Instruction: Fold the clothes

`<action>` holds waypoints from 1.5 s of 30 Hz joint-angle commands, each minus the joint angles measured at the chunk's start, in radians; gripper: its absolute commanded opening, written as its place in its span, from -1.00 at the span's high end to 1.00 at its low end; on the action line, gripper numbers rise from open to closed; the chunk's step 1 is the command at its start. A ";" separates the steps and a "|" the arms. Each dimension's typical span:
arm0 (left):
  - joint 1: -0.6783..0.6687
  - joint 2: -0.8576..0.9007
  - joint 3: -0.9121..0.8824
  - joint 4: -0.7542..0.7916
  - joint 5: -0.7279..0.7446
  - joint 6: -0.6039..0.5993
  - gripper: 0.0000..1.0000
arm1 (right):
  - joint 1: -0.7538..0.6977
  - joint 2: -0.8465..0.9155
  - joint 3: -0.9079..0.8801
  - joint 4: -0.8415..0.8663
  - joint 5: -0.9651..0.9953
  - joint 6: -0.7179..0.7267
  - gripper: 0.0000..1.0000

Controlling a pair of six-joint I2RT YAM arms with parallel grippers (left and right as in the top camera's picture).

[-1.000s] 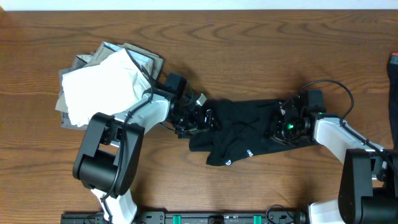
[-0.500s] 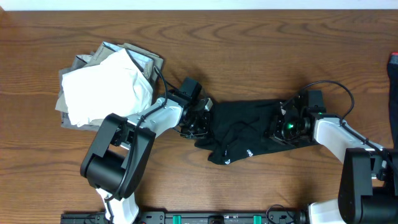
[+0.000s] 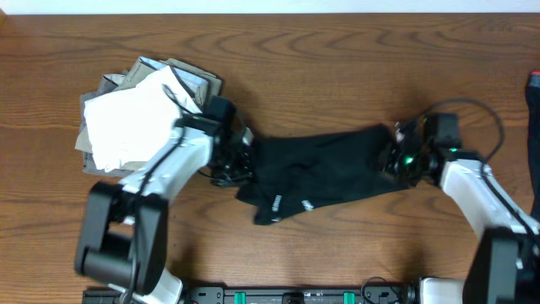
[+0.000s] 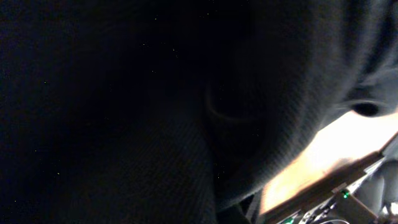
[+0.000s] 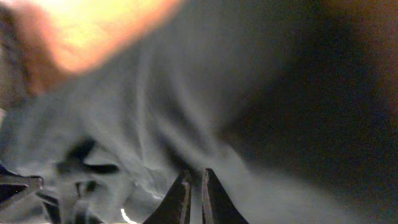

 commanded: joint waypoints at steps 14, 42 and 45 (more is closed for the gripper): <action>-0.067 -0.079 0.500 -0.331 -0.310 0.105 0.88 | -0.009 -0.084 0.156 -0.090 0.068 -0.005 0.82; -0.467 0.266 0.499 0.150 -0.377 -0.078 -0.16 | -0.008 -0.064 0.154 -0.128 0.108 -0.010 0.85; -0.463 0.270 0.500 0.132 -0.377 -0.074 -0.29 | -0.007 -0.053 0.154 -0.134 0.106 -0.020 0.85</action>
